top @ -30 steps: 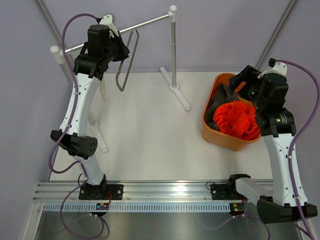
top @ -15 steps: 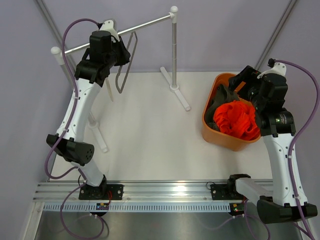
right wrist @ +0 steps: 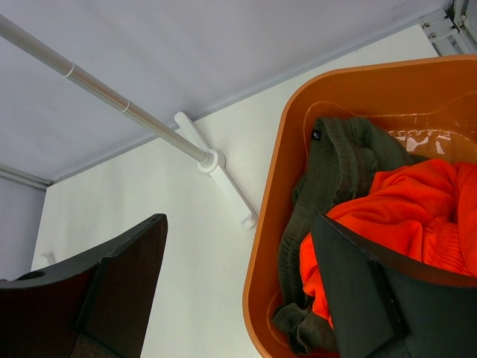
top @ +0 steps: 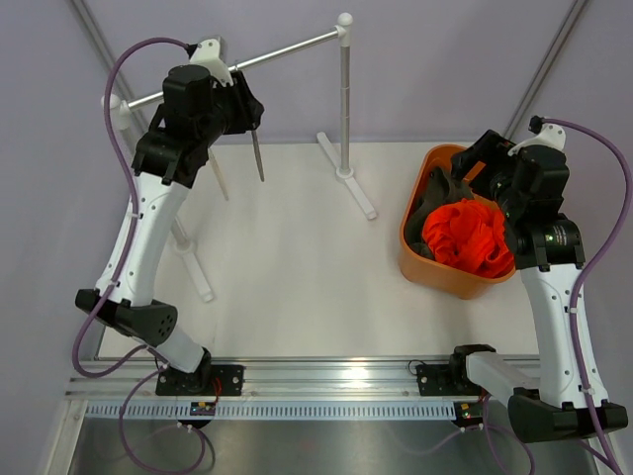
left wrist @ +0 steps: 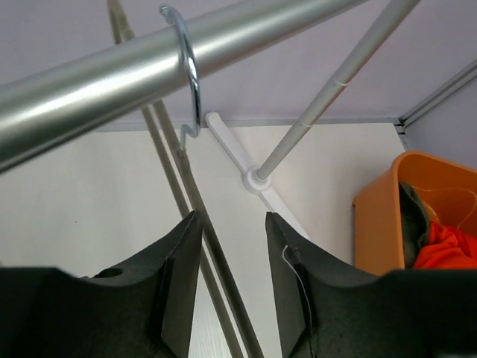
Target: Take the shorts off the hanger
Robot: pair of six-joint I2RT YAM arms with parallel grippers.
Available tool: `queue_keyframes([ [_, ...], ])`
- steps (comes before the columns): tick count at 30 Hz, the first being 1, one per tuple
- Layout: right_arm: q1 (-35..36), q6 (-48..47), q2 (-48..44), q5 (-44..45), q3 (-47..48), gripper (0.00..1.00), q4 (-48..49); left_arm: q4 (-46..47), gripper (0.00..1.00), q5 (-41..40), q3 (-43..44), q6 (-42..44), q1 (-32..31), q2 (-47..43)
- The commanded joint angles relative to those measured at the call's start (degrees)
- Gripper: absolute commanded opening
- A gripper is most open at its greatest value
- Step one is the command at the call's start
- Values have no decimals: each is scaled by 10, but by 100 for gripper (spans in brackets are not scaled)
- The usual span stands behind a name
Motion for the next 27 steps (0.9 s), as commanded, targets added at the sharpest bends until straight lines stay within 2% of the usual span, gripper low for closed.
queue_keyframes([
  [1, 3, -6, 0, -19, 15, 87, 9, 10, 44, -4, -12, 9, -8, -52],
  [6, 3, -9, 0, -26, 17, 88, 9, 0, 50, -15, -44, 13, -24, -92],
  [10, 3, -16, -3, -34, 17, 90, 10, -5, 49, -17, -69, 39, -63, -126],
  [14, 3, -29, -15, -64, 9, 95, 18, 45, 52, -25, -160, 78, -154, -179],
  [18, 3, -33, -30, -89, -3, 99, 31, 80, 53, -14, -248, 92, -207, -232],
  [27, 3, -23, -39, -108, -27, 99, 52, 121, 55, 18, -404, 98, -225, -323],
])
